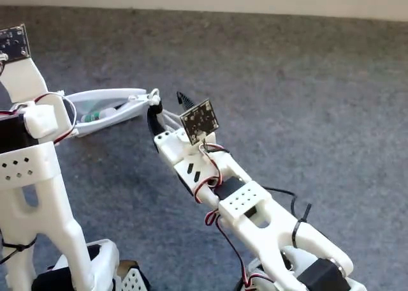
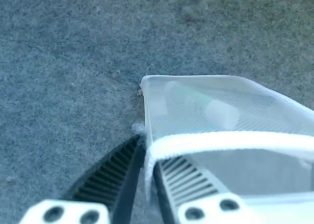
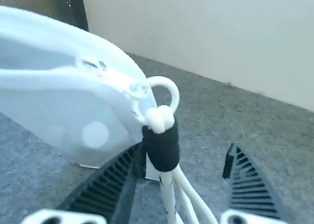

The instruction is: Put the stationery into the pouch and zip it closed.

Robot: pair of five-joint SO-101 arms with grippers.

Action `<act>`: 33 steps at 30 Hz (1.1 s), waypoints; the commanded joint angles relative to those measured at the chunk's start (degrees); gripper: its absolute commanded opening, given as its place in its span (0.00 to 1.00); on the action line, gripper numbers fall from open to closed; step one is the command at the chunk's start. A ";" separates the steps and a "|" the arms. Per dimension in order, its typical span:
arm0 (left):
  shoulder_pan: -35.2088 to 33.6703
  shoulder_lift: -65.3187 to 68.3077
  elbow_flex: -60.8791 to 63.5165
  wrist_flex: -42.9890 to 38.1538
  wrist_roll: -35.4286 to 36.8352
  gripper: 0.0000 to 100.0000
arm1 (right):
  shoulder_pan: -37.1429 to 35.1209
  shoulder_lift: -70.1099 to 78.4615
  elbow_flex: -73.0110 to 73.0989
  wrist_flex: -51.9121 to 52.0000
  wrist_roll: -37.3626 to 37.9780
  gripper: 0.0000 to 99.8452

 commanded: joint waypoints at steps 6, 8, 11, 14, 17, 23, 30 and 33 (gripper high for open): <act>1.01 -0.57 0.57 -0.26 -0.62 0.01 | -0.84 0.31 -4.18 -0.75 0.79 0.17; 1.01 -0.57 0.57 -0.26 -0.62 0.01 | -0.92 0.31 -4.62 -0.75 0.79 0.17; 1.01 -0.57 1.45 -0.53 -0.62 0.01 | -0.92 0.31 -4.62 -0.75 0.79 0.17; 1.01 -0.57 1.45 -0.62 -0.62 0.01 | -0.92 0.31 -4.62 -0.75 0.79 0.17; 1.01 -0.57 1.45 -0.62 -0.62 0.01 | -1.01 0.31 -4.70 -0.75 0.79 0.17; 1.01 -0.57 1.45 -0.62 -0.62 0.01 | -3.56 0.31 -4.70 -0.75 6.07 0.16; 1.01 -0.57 1.45 -0.62 -0.62 0.01 | -3.74 0.31 -4.62 -0.75 6.77 0.16; 0.92 -0.57 1.45 -0.62 -0.62 0.01 | -3.74 0.31 -4.62 -0.75 6.77 0.16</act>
